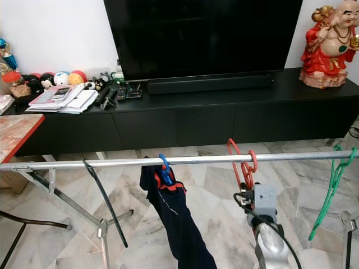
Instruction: Hang hanger
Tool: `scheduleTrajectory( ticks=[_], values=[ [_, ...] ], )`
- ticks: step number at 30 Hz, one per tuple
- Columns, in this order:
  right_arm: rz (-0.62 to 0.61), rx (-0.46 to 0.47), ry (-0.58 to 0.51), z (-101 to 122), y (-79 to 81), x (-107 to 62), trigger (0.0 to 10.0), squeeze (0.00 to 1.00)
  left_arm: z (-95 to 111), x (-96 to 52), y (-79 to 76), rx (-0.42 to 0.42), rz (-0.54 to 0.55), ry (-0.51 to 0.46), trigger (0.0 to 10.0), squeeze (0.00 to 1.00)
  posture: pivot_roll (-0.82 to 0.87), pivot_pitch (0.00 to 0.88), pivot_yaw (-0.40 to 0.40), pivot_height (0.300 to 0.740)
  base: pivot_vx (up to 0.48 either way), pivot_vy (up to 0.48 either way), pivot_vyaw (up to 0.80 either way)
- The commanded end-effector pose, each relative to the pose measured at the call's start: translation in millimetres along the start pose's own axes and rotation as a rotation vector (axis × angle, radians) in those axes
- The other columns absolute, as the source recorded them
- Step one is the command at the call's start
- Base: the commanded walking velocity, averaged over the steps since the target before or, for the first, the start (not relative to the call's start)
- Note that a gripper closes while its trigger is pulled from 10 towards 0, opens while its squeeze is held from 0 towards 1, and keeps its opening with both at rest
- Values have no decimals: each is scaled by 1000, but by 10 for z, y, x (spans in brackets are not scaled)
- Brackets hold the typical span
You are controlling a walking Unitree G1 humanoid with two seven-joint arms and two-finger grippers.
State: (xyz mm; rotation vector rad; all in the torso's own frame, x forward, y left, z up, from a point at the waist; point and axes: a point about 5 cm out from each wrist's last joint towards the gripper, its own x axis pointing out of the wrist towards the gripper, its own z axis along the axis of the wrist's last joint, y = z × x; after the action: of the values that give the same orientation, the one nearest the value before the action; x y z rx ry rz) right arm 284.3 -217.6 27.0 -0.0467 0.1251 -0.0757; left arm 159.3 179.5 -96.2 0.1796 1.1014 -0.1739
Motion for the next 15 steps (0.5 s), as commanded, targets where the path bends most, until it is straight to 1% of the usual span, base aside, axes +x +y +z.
scheduleTrajectory(
  ticks=[1,4,5,6,8,10,11,12,13,15],
  values=[
    [0,0,-57,42,18,-41,10000,1000,-77,-12,24,13,-6,25,10000,0,-21,35,52,740,0,0,0],
    [-6,-14,-85,3,5,-161,10000,1000,-79,-13,27,17,-7,26,10000,0,-22,36,52,740,0,0,0],
    [-6,-14,-85,3,5,-161,10000,1000,-79,-13,27,17,-7,26,10000,0,-22,36,52,740,0,0,0],
    [-14,-18,-94,-3,-10,-196,10000,1000,-80,-13,28,18,-7,26,10000,0,-23,35,51,740,0,0,0],
    [-36,-42,-129,-1,-54,-302,10000,1000,-82,-14,29,18,-7,25,10000,0,-24,35,48,740,0,0,0],
    [-51,-51,-151,6,-79,-368,10000,1000,-84,-14,29,17,-6,25,10000,0,-24,35,47,740,0,0,0],
    [-58,-63,-173,25,-82,-445,10000,1000,-84,-14,29,18,-5,24,10000,0,-24,34,44,740,0,0,0],
    [-58,-63,-173,25,-82,-445,10000,1000,-84,-14,29,18,-5,24,10000,0,-24,34,44,740,0,0,0],
    [-69,-75,-187,39,-84,-513,10000,1000,-83,-14,30,19,-4,24,10000,0,-24,34,44,740,0,0,0],
    [-94,-74,-196,49,-99,-586,10000,1000,-83,-14,30,18,-2,23,10000,0,-20,32,35,740,0,0,0]
  ],
)
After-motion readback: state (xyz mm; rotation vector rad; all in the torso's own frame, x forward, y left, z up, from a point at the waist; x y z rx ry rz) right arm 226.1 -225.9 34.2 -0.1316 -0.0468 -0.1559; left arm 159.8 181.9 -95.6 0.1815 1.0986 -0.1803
